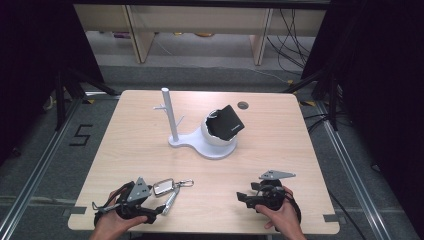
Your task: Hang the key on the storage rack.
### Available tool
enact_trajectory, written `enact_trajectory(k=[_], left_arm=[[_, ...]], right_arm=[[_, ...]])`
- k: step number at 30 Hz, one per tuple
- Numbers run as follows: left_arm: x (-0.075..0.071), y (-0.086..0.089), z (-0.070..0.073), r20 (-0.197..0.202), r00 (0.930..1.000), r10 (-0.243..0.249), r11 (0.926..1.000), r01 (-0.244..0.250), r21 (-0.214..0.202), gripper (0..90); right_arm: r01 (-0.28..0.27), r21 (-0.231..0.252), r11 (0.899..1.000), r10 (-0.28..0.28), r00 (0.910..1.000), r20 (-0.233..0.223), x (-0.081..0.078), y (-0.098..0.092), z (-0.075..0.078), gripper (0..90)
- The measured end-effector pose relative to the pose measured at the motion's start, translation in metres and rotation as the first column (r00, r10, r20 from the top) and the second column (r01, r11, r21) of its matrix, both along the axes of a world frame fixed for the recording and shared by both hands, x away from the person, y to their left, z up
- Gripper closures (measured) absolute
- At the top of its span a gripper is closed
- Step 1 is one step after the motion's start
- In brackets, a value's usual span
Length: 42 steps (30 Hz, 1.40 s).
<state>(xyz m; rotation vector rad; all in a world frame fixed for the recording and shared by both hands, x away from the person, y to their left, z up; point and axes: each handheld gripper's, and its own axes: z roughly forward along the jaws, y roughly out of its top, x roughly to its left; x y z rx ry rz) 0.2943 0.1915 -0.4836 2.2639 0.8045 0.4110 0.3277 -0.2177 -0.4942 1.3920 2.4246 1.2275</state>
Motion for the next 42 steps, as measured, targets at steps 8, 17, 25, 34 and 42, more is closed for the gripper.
enact_trajectory(k=[8, 17, 25, 34, 42], left_arm=[[0.003, -0.003, 0.002, 0.005, 0.9999, -0.011, 0.9999, 0.011, 0.011, 21.7], [0.015, -0.011, 0.004, -0.008, 0.9997, -0.024, 0.9996, 0.025, 0.013, 21.6], [0.032, -0.024, 0.006, -0.028, 0.9982, -0.054, 0.9980, 0.054, 0.033, 22.1], [0.051, -0.040, 0.013, -0.070, 0.9923, -0.102, 0.9911, 0.108, 0.079, 23.4], [0.071, -0.049, 0.018, -0.136, 0.9795, -0.149, 0.9682, 0.172, 0.181, 30.0]], right_arm=[[-0.016, 0.000, 1.000, 0.016, 0.9998, 0.014, -0.001, 0.002, 0.002, 27.6], [-0.006, 0.024, 1.000, 0.007, 0.9999, -0.014, -0.002, 0.005, 0.002, 27.6], [-0.006, 0.020, 1.000, 0.006, 1.0000, -0.008, -0.002, 0.004, 0.002, 27.6], [0.005, 0.030, 1.000, -0.004, 0.9997, -0.026, -0.002, 0.004, 0.002, 27.6], [-0.011, 0.028, 1.000, 0.012, 0.9998, -0.017, -0.001, 0.004, 0.002, 27.6]])
